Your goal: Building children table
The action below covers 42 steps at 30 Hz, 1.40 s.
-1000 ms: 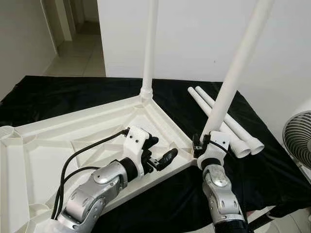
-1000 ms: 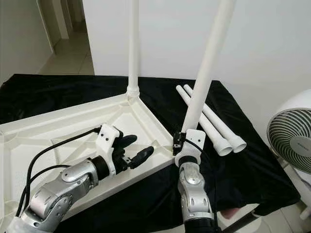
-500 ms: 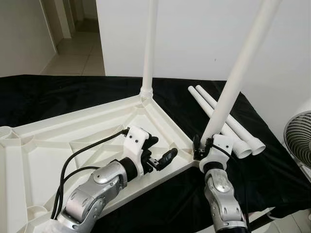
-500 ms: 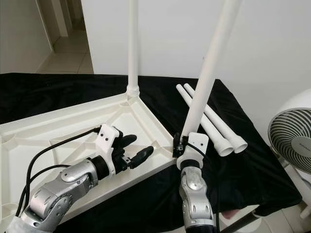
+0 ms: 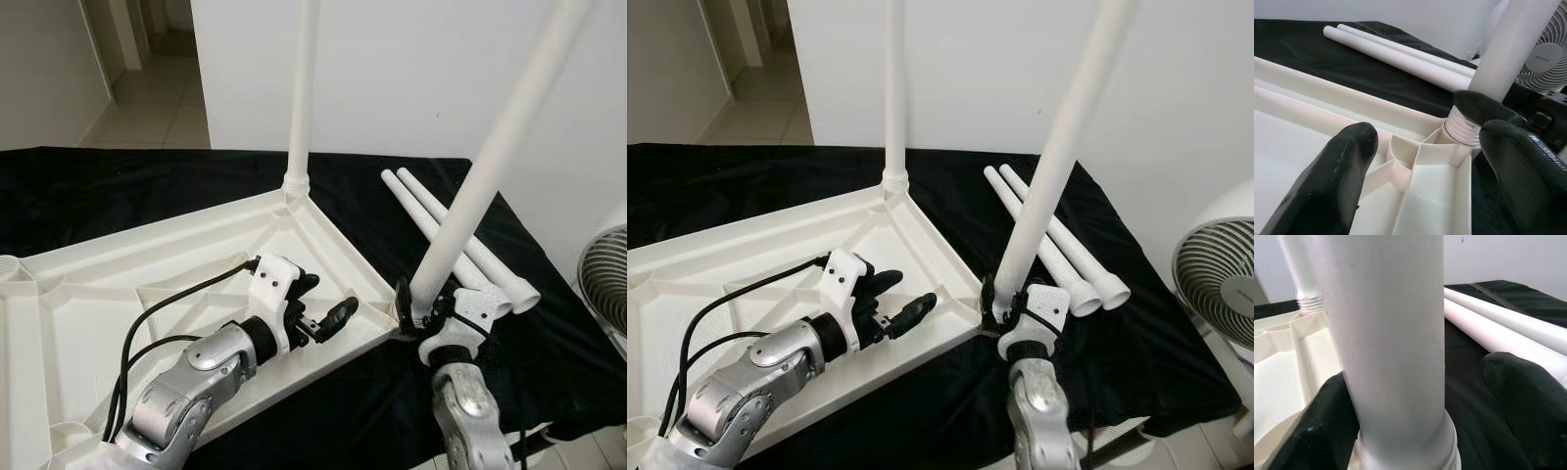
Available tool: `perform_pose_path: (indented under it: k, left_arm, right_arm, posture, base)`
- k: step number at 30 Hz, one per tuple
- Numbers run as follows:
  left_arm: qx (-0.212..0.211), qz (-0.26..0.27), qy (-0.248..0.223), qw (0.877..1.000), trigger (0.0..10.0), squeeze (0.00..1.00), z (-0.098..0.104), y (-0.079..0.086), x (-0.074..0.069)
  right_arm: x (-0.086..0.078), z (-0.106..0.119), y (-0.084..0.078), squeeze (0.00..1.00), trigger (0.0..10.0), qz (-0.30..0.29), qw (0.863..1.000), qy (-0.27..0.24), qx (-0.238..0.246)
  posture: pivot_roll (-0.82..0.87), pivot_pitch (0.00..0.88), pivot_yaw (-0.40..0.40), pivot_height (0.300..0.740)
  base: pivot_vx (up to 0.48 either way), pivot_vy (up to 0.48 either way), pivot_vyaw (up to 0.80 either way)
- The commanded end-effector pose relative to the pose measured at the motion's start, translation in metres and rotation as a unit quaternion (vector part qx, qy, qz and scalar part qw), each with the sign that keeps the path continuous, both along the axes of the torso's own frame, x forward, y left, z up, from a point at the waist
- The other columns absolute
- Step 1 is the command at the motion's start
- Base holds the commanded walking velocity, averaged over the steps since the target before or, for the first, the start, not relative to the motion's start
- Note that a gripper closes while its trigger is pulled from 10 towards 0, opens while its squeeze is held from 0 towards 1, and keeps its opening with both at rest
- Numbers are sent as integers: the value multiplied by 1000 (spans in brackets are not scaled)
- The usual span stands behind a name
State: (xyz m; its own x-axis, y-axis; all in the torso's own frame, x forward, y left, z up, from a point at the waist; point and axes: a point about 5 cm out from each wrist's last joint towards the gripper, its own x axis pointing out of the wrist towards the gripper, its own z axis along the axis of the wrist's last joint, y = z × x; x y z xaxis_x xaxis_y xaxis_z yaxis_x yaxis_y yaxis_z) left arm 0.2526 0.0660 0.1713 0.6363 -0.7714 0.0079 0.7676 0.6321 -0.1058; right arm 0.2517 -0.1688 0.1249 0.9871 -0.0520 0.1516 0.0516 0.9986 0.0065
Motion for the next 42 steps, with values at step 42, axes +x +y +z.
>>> perform_pose_path:
  k: [42]
  left_arm:
    - [22, -53, 9, 998, 10000, 0, 0, 9, -21]
  right_arm:
    - [-23, 25, -29, 0, 10000, 517, 844, 142, 2]
  posture:
    - [38, 90, -58, 740]
  base:
    - [0, 0, 0]
